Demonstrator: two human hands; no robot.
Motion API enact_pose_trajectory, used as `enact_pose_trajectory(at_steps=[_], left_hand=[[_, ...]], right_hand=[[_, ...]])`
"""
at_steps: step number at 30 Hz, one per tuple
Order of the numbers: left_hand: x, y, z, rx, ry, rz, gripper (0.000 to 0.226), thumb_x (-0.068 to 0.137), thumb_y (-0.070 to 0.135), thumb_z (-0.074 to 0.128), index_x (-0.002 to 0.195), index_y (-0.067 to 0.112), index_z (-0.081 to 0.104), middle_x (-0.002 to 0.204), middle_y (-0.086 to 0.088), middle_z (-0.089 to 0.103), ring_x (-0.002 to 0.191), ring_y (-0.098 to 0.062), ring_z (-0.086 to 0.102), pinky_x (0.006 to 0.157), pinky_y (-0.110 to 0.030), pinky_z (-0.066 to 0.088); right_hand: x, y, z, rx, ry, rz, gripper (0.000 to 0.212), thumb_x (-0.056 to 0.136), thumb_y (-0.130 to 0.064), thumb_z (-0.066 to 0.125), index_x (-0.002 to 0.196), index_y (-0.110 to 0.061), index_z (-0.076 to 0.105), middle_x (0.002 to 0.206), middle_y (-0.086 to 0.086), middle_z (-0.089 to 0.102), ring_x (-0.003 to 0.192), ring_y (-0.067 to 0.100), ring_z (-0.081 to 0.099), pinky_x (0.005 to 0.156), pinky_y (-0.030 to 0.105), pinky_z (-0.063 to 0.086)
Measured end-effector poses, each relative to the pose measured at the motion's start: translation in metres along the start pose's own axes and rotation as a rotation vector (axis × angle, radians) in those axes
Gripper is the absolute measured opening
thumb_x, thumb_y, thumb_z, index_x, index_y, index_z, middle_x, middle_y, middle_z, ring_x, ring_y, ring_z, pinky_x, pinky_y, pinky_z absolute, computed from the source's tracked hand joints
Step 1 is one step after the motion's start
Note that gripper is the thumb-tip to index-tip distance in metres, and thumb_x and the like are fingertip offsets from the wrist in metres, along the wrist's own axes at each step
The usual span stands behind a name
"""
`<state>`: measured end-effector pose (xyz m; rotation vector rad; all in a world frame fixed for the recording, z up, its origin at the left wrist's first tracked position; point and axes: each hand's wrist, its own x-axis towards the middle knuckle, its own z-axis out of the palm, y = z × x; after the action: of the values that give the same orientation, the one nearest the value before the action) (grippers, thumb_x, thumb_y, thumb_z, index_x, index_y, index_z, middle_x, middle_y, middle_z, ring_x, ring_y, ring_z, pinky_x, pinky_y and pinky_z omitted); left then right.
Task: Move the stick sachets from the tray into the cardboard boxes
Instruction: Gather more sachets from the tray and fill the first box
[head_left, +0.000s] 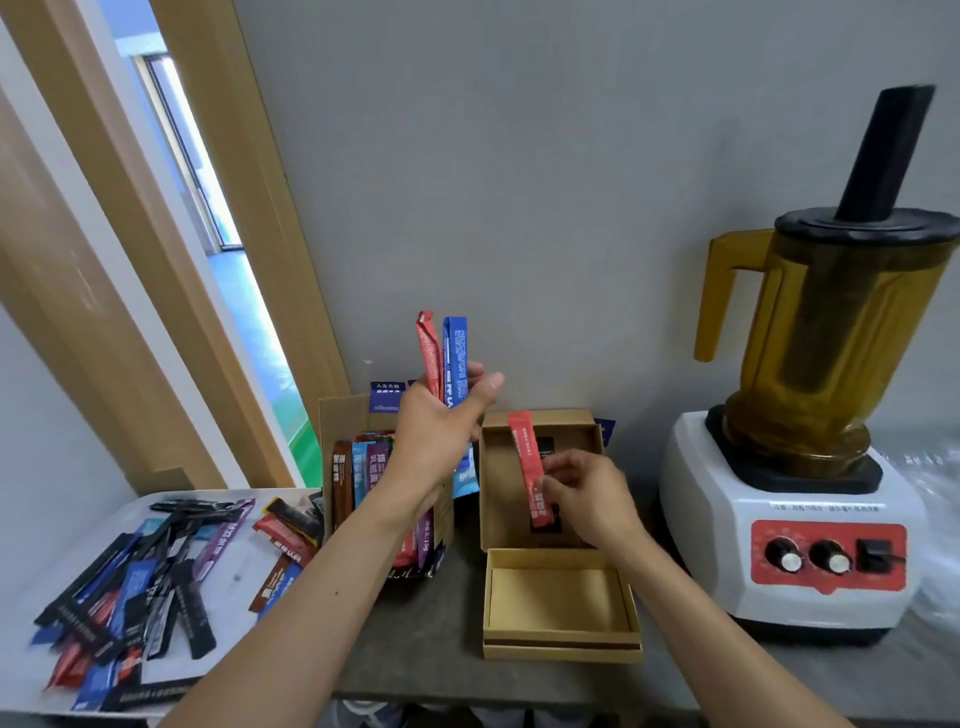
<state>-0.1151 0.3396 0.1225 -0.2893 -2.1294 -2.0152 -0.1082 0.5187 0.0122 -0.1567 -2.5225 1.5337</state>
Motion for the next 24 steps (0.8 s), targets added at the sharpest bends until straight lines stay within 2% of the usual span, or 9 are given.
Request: enact_pose_trajectory(at_steps=[3,6,9,12,14,17,19,21,24], left_hand=[[-0.006,0.002,0.001,-0.159,-0.048,-0.147,0.033,0.090,0.042,0.074,0.090,0.010,0.065,0.068,-0.005,0.062,0.060,-0.013,0.059,0.053,-0.023,0.049],[-0.008,-0.002,0.003,-0.257,-0.073,-0.225,0.045,0.086,0.057,0.067,0.094,0.013,0.059,0.067,0.000,0.054,0.054,-0.011,0.049,0.053,-0.027,0.045],[-0.009,-0.008,0.004,-0.313,-0.068,-0.247,0.037,0.102,0.050,0.057,0.094,0.014,0.054,0.068,-0.002,0.053,0.053,-0.012,0.047,0.055,-0.029,0.041],[-0.008,-0.013,0.004,-0.339,-0.077,-0.250,0.031,0.106,0.041,0.055,0.096,0.012,0.058,0.072,-0.004,0.058,0.058,-0.013,0.053,0.055,-0.028,0.046],[-0.006,-0.016,0.006,-0.329,-0.077,-0.240,0.026,0.107,0.035,0.057,0.099,0.011,0.061,0.076,-0.004,0.065,0.065,-0.014,0.062,0.059,-0.029,0.052],[-0.001,-0.023,0.011,-0.260,-0.067,-0.233,0.022,0.106,0.029,0.058,0.104,0.008,0.064,0.079,-0.001,0.071,0.074,-0.011,0.069,0.071,-0.030,0.056],[0.000,-0.024,0.018,-0.213,-0.073,-0.233,0.022,0.105,0.028,0.061,0.099,0.008,0.069,0.080,0.000,0.072,0.082,-0.013,0.070,0.080,-0.034,0.057],[0.000,-0.024,0.026,-0.191,-0.081,-0.238,0.021,0.102,0.025,0.066,0.098,0.006,0.072,0.082,-0.002,0.072,0.086,-0.017,0.069,0.085,-0.038,0.058],[-0.001,-0.022,0.037,-0.129,-0.105,-0.268,0.030,0.095,0.027,0.075,0.107,-0.001,0.074,0.090,-0.015,0.073,0.090,-0.027,0.073,0.090,-0.046,0.061]], right_hand=[[0.017,0.002,0.024,-0.140,-0.043,0.067,0.008,0.094,-0.026,0.077,0.099,-0.025,0.070,0.093,-0.007,0.074,0.081,0.006,0.072,0.068,0.024,0.060],[0.025,0.003,0.043,-0.165,-0.070,0.080,0.012,0.093,-0.027,0.077,0.089,-0.027,0.066,0.090,-0.008,0.071,0.080,0.006,0.070,0.065,0.021,0.055],[0.027,0.008,0.049,-0.158,-0.077,0.073,0.017,0.089,-0.026,0.082,0.084,-0.025,0.066,0.085,-0.007,0.073,0.077,0.007,0.072,0.063,0.022,0.056],[0.023,0.011,0.041,-0.117,-0.085,0.059,0.016,0.090,-0.025,0.081,0.084,-0.026,0.066,0.089,-0.007,0.072,0.081,0.009,0.072,0.068,0.025,0.059],[0.014,0.002,0.027,-0.017,-0.015,0.016,0.011,0.095,-0.028,0.075,0.087,-0.028,0.067,0.092,-0.009,0.071,0.086,0.009,0.071,0.072,0.026,0.059],[-0.009,-0.024,0.000,0.260,0.176,-0.093,0.017,0.095,-0.038,0.072,0.086,-0.024,0.072,0.079,-0.006,0.074,0.079,0.007,0.073,0.069,0.024,0.056],[-0.026,-0.039,-0.013,0.343,0.156,-0.181,0.019,0.092,-0.040,0.075,0.084,-0.022,0.073,0.078,-0.006,0.075,0.075,0.007,0.073,0.064,0.020,0.055],[-0.038,-0.046,-0.015,0.286,0.077,-0.240,0.018,0.085,-0.038,0.084,0.086,-0.023,0.072,0.082,-0.007,0.074,0.077,0.008,0.071,0.065,0.021,0.057],[-0.041,-0.044,-0.009,0.110,0.101,-0.266,0.027,0.078,-0.037,0.089,0.090,-0.032,0.067,0.087,-0.012,0.070,0.084,0.003,0.068,0.073,0.018,0.058]])
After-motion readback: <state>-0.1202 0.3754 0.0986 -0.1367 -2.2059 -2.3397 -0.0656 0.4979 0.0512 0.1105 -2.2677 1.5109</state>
